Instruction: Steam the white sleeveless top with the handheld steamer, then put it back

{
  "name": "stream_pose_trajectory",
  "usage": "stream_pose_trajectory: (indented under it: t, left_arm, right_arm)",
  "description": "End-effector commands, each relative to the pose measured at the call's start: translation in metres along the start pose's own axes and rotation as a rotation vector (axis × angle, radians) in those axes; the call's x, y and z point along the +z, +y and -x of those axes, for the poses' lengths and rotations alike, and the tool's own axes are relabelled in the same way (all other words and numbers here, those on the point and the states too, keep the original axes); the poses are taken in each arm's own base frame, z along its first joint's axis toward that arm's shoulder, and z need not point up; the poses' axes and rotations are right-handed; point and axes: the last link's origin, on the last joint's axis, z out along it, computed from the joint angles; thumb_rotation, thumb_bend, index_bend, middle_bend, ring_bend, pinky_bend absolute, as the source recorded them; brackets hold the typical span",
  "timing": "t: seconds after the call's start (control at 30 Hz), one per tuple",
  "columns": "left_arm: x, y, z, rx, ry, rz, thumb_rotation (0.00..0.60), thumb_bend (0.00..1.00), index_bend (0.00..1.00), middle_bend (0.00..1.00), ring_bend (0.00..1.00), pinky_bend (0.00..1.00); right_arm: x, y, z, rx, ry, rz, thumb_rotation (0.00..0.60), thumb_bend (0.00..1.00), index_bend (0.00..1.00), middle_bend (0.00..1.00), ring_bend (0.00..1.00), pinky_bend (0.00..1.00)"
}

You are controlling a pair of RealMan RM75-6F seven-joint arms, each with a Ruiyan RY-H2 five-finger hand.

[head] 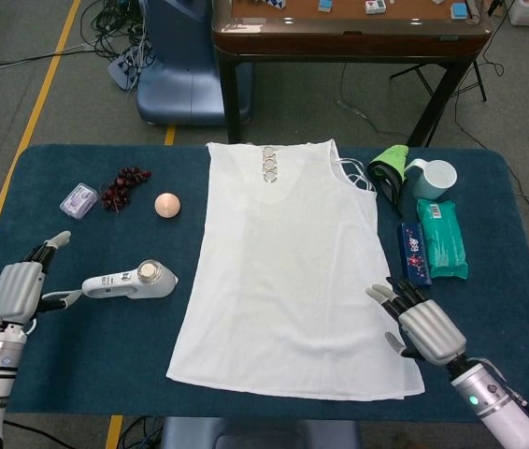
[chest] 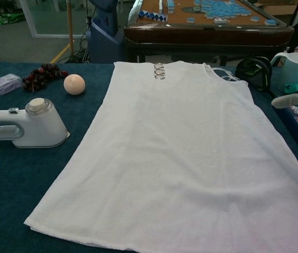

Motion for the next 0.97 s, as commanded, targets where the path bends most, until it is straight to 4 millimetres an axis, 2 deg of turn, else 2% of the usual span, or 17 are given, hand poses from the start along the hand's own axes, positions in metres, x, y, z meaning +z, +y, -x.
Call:
stream_pose_trajectory:
  t: [0.03, 0.23, 0.47, 0.63, 0.97]
  left_arm:
    - [-0.020, -0.005, -0.007, 0.039, 0.044, -0.045, 0.600, 0.13, 0.13, 0.19, 0.22, 0.42]
    - [-0.046, -0.004, -0.007, 0.025, 0.090, -0.059, 0.600, 0.13, 0.15, 0.19, 0.22, 0.41]
    - [-0.065, 0.005, 0.000, 0.059, 0.088, -0.009, 0.600, 0.13, 0.15, 0.20, 0.22, 0.40]
    - [-0.070, 0.007, 0.003, 0.068, 0.068, -0.004, 0.600, 0.13, 0.16, 0.20, 0.22, 0.40]
    - [-0.073, 0.002, 0.004, 0.101, 0.053, -0.034, 0.600, 0.13, 0.17, 0.20, 0.22, 0.40]
  right_arm:
    - [-0.015, 0.019, -0.012, -0.027, 0.052, 0.098, 0.600, 0.44, 0.00, 0.15, 0.00, 0.00]
    - [-0.041, 0.035, -0.021, -0.024, 0.140, 0.216, 0.600, 0.44, 0.00, 0.16, 0.00, 0.00]
    - [-0.065, 0.043, -0.027, -0.015, 0.169, 0.270, 0.600, 0.44, 0.00, 0.17, 0.00, 0.00]
    - [-0.071, 0.044, -0.025, -0.013, 0.163, 0.269, 0.600, 0.43, 0.00, 0.17, 0.01, 0.00]
    - [-0.068, 0.042, -0.023, -0.031, 0.161, 0.248, 0.600, 0.44, 0.00, 0.17, 0.01, 0.00]
